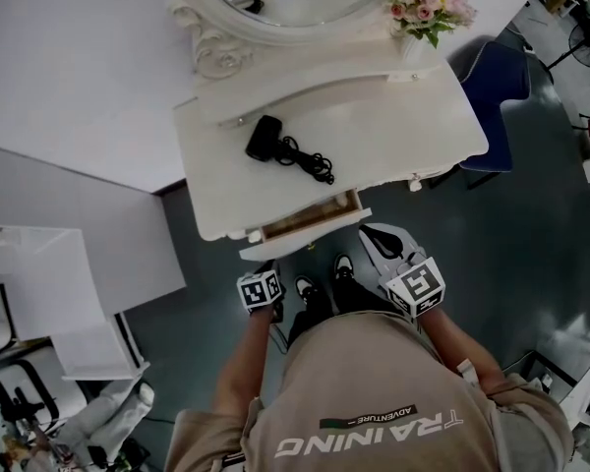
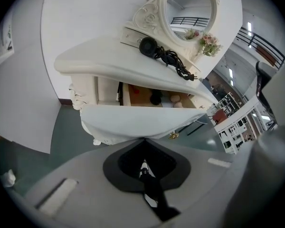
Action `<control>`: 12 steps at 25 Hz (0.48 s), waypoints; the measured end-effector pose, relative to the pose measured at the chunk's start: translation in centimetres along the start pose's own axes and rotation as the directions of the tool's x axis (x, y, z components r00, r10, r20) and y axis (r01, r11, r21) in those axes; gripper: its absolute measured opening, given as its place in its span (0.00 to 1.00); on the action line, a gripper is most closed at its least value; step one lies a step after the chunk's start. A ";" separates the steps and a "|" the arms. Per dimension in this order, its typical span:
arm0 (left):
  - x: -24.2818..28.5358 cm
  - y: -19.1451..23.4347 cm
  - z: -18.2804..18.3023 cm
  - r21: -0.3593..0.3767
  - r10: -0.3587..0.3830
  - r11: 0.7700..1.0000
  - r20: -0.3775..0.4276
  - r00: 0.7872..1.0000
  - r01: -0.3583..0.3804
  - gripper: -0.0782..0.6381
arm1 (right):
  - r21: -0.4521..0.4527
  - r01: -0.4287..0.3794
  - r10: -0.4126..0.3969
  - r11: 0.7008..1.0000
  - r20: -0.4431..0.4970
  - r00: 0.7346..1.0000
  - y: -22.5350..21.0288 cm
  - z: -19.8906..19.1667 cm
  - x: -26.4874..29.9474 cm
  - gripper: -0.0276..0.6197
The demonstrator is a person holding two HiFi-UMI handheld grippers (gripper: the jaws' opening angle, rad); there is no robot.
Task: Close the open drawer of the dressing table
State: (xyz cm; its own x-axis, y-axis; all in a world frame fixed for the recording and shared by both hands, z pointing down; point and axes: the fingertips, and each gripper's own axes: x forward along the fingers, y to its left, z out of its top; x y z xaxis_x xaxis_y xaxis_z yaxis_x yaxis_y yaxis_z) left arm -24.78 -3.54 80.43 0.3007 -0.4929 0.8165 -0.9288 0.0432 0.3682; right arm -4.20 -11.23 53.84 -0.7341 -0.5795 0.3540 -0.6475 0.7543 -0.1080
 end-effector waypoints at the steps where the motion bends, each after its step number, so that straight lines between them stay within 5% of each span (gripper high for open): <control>1: 0.2 0.1 0.4 0.000 0.002 1.000 0.003 1.000 -0.002 0.13 | 0.005 0.003 -0.003 1.000 0.001 1.000 -0.2 0.0 0.2 0.05; 12: 1.7 1.2 4.3 -0.012 0.014 1.000 0.017 1.000 -0.014 0.13 | 0.005 0.017 -0.017 1.000 -0.010 1.000 -1.9 0.6 1.9 0.05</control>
State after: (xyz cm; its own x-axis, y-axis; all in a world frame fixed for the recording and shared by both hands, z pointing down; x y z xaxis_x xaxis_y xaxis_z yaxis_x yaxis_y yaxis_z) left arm -26.32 -8.03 80.34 0.2839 -0.5070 0.8139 -0.9302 0.0602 0.3620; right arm -4.41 -13.94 54.20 -0.7210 -0.5888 0.3653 -0.6608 0.7429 -0.1069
